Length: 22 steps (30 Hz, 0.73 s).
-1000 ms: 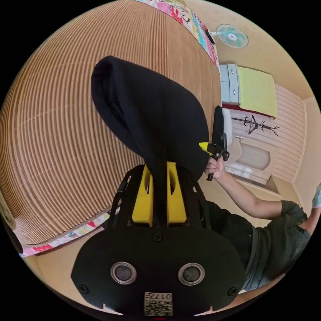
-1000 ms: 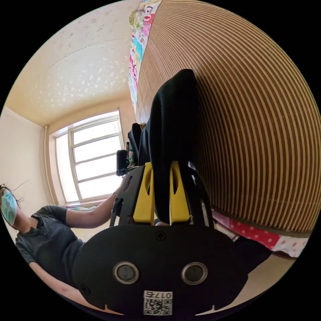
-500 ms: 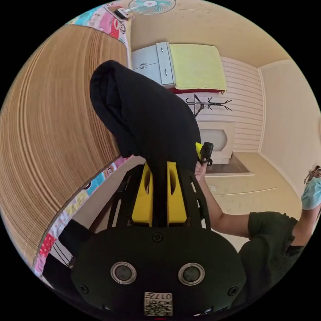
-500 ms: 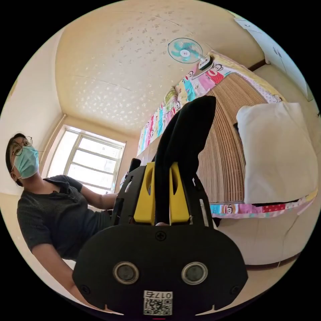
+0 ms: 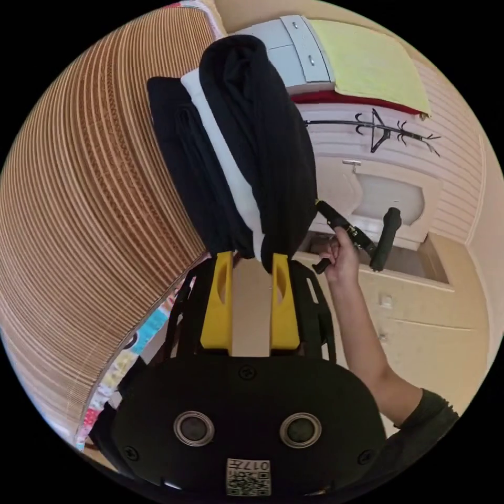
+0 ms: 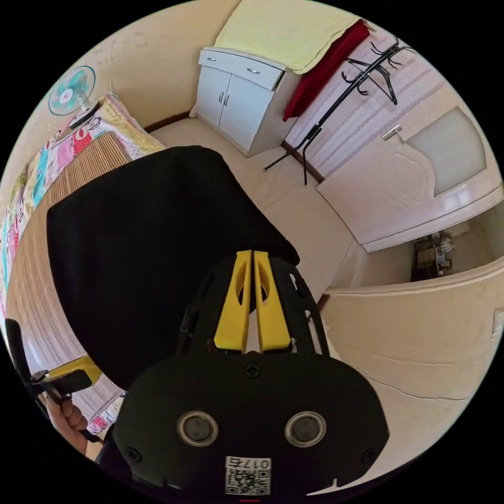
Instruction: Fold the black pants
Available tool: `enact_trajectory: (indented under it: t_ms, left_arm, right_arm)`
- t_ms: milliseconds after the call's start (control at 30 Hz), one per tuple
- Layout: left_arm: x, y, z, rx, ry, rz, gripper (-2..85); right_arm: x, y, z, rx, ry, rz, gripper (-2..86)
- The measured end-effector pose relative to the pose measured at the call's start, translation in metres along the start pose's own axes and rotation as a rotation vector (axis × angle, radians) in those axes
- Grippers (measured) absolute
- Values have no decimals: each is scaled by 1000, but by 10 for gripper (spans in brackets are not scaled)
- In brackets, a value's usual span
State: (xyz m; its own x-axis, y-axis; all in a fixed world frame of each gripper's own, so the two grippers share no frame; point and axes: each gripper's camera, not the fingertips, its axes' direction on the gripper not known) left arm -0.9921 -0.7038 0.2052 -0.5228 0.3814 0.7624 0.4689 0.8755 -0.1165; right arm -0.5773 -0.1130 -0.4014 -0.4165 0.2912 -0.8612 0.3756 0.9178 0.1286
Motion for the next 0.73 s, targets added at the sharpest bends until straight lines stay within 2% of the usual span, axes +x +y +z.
enact_trajectory:
  t_ms: [67, 100, 200, 267, 300, 367, 433, 467, 500, 533, 600, 667, 733]
  left_arm:
    - [-18, 29, -8, -73, -215, 47, 65]
    - [-27, 39, -11, -91, -248, 56, 65]
    - [-88, 98, -34, -244, -454, -8, 62]
    - [-142, 164, -69, -390, -665, -132, 50]
    - [-154, 183, -81, -422, -708, -174, 45]
    - [-197, 262, -137, -497, -828, -389, 38]
    - [-216, 320, -181, -473, -856, -574, 36]
    - [-224, 358, -208, -417, -837, -694, 34]
    - [-226, 376, -219, -381, -818, -748, 32]
    - [-229, 410, -237, -293, -766, -843, 27]
    - [-229, 453, -251, -149, -673, -944, 13]
    - [-228, 499, -248, 19, -550, -1019, 2]
    - [-229, 524, -233, 96, -476, -1053, -2]
  right_arm:
    - [2, 37, -7, 84, -74, 13, 8]
    - [8, 59, -16, 141, -121, 23, 6]
    - [44, 100, -31, 112, -230, 176, 3]
    - [70, 122, -29, 55, -368, 229, 2]
    - [88, 138, -25, 29, -477, 271, 2]
    - [113, 162, -8, -58, -669, 378, 2]
    - [125, 186, 22, -187, -890, 509, 1]
    - [125, 203, 45, -271, -1068, 594, 1]
    - [115, 220, 72, -342, -1323, 685, 1]
    - [106, 230, 86, -372, -1495, 739, 1]
    - [51, 269, 124, -380, -2135, 1059, 1]
    - [7, 286, 125, -454, -2251, 1229, 1]
    - [-26, 275, 109, -599, -2094, 1041, 1]
